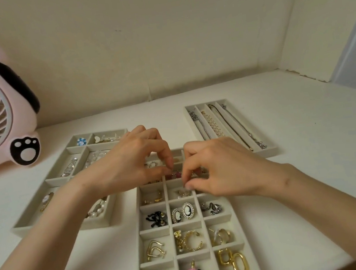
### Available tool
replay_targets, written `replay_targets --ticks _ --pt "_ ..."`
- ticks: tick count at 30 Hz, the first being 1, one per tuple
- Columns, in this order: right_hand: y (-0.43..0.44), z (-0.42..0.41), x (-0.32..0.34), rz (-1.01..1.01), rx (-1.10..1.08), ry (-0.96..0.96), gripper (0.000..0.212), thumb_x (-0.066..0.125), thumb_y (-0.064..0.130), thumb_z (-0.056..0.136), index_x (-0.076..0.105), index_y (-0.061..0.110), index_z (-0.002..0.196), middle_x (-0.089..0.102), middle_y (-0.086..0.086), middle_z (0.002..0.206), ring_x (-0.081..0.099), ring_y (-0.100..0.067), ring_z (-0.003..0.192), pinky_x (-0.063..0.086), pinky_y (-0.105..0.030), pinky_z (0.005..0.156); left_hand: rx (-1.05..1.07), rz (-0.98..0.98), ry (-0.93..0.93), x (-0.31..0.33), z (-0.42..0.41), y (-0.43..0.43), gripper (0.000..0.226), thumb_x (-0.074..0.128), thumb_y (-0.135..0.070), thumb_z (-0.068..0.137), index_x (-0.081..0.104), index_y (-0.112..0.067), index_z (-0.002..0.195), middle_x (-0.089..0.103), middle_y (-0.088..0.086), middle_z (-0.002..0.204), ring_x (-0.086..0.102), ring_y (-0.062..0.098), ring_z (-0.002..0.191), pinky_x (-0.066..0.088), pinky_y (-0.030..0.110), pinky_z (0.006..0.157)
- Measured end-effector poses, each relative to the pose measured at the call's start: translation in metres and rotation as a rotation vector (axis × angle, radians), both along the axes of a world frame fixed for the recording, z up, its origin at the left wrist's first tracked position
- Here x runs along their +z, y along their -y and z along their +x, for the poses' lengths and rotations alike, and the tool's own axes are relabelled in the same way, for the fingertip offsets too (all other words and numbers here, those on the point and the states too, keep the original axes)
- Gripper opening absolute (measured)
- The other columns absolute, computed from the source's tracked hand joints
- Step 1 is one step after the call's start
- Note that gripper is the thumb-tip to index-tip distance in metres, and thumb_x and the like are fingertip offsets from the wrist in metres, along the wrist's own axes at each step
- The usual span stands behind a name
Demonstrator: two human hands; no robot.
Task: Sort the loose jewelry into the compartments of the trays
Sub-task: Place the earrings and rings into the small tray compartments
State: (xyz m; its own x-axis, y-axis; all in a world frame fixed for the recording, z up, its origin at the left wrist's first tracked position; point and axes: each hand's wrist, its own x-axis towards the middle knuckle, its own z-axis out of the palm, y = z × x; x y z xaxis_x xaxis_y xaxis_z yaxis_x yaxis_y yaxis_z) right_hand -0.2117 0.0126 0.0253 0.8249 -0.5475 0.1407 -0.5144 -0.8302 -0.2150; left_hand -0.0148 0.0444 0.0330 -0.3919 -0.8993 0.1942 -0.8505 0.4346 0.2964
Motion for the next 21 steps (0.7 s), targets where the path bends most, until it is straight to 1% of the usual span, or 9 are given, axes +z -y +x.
replay_targets --ticks 2,5,9,11,13,15,18,21 --pt "-0.002 0.005 0.002 -0.013 -0.019 -0.049 0.013 0.062 0.039 0.085 0.071 0.032 0.09 0.039 0.015 0.072 0.04 -0.003 0.064 0.029 -0.026 0.067 -0.005 0.036 0.03 0.0 0.002 0.0 0.012 0.055 -0.053 0.07 0.061 -0.044 0.075 0.05 -0.015 0.084 0.039 -0.001 0.087 0.031 0.017 0.074" --pt "-0.004 0.012 0.006 -0.049 -0.032 -0.116 0.014 0.06 0.039 0.086 0.07 0.03 0.09 0.035 0.015 0.069 0.043 -0.008 0.072 0.031 -0.028 0.068 -0.027 0.053 0.061 -0.001 0.004 0.001 0.027 0.048 -0.065 0.064 0.062 -0.045 0.075 0.05 -0.015 0.082 0.038 -0.003 0.086 0.031 0.016 0.074" --pt "-0.006 0.018 0.008 -0.092 -0.036 -0.136 0.013 0.059 0.032 0.085 0.071 0.028 0.089 0.044 0.014 0.077 0.051 -0.011 0.077 0.039 -0.029 0.069 -0.013 0.044 0.036 -0.002 0.003 0.002 0.02 0.06 -0.053 0.069 0.067 -0.037 0.077 0.051 -0.013 0.082 0.04 -0.001 0.085 0.032 0.019 0.074" --pt "-0.005 0.018 0.008 -0.093 -0.04 -0.126 0.014 0.058 0.032 0.086 0.071 0.027 0.089 0.045 0.014 0.076 0.053 -0.011 0.077 0.038 -0.028 0.067 -0.018 0.051 0.033 -0.002 0.003 0.001 0.011 0.068 -0.046 0.075 0.068 -0.036 0.079 0.051 -0.012 0.083 0.04 0.0 0.085 0.032 0.02 0.074" --pt "-0.005 0.016 0.006 -0.075 -0.056 -0.105 0.014 0.058 0.033 0.085 0.07 0.028 0.089 0.04 0.013 0.07 0.049 -0.01 0.075 0.033 -0.027 0.066 -0.029 0.061 0.04 -0.003 0.0 -0.001 0.006 0.072 -0.041 0.076 0.068 -0.037 0.078 0.051 -0.013 0.082 0.04 0.002 0.086 0.033 0.022 0.075" --pt "-0.005 0.014 0.003 -0.045 -0.077 -0.066 0.011 0.059 0.034 0.084 0.068 0.028 0.087 0.04 0.014 0.069 0.047 -0.009 0.074 0.035 -0.027 0.067 -0.039 0.045 0.066 -0.006 -0.005 -0.001 0.008 0.072 -0.042 0.075 0.067 -0.036 0.078 0.049 -0.014 0.08 0.04 0.003 0.085 0.035 0.025 0.075" --pt "-0.007 0.01 0.0 0.0 -0.111 0.009 0.006 0.062 0.032 0.081 0.063 0.029 0.076 0.041 0.015 0.067 0.046 -0.007 0.072 0.035 -0.026 0.067 -0.056 -0.031 0.121 -0.01 -0.011 -0.001 0.016 0.066 -0.05 0.071 0.068 -0.035 0.077 0.044 -0.017 0.074 0.04 0.005 0.079 0.035 0.028 0.072" --pt "-0.009 0.01 -0.004 0.027 -0.132 0.062 0.014 0.063 0.028 0.079 0.056 0.032 0.068 0.042 0.018 0.064 0.043 -0.004 0.066 0.031 -0.022 0.06 -0.055 -0.073 0.158 -0.01 -0.014 -0.002 0.019 0.064 -0.049 0.068 0.069 -0.033 0.078 0.04 -0.018 0.071 0.04 0.007 0.078 0.032 0.027 0.07"
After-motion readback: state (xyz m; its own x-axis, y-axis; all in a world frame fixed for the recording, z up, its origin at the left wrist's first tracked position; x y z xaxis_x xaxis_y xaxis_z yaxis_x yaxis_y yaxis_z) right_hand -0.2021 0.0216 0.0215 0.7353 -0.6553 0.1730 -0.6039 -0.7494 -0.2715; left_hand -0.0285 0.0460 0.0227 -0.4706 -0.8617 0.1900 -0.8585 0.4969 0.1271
